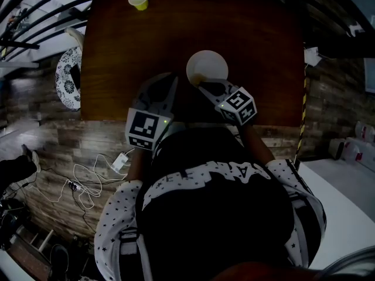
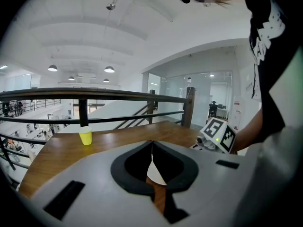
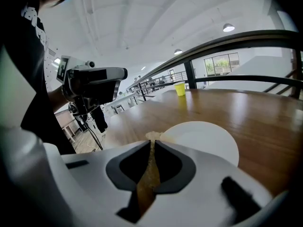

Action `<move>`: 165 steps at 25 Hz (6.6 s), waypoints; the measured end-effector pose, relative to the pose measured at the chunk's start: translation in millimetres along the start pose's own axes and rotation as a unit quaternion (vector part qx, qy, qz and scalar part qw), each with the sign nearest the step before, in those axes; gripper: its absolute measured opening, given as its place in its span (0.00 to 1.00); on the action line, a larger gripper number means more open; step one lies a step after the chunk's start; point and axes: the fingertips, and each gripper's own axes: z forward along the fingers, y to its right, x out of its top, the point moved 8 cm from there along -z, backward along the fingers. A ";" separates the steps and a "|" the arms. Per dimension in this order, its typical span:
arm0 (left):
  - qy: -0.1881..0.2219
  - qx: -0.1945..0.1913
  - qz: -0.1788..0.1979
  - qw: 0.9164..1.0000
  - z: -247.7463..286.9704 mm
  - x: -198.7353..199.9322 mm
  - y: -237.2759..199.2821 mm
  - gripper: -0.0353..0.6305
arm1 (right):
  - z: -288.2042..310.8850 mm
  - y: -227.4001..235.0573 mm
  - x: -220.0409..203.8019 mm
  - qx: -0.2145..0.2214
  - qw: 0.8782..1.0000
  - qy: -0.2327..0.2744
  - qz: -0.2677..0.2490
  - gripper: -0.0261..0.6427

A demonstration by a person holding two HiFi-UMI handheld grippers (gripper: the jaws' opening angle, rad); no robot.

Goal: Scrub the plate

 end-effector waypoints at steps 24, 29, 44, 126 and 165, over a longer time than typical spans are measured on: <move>-0.001 -0.009 0.004 1.000 6.6 2.1 1.5 0.07 | -4.2 -7.8 4.5 0.022 0.999 0.012 -0.019 0.10; -0.002 -0.006 0.003 1.000 8.2 1.9 0.5 0.07 | -9.6 -0.7 13.5 0.007 0.998 0.039 -0.042 0.10; 0.001 0.022 -0.008 1.000 6.5 4.0 -3.5 0.07 | -25.6 44.3 26.2 -0.057 0.996 0.053 -0.050 0.10; -0.008 0.009 -0.027 1.000 12.2 0.4 0.7 0.07 | -25.3 50.5 -3.4 -0.062 0.996 -0.016 -0.054 0.10; -0.001 -0.025 -0.019 1.000 2.0 -3.5 -1.2 0.07 | -19.4 7.9 -10.9 -0.051 0.998 -0.014 -0.043 0.10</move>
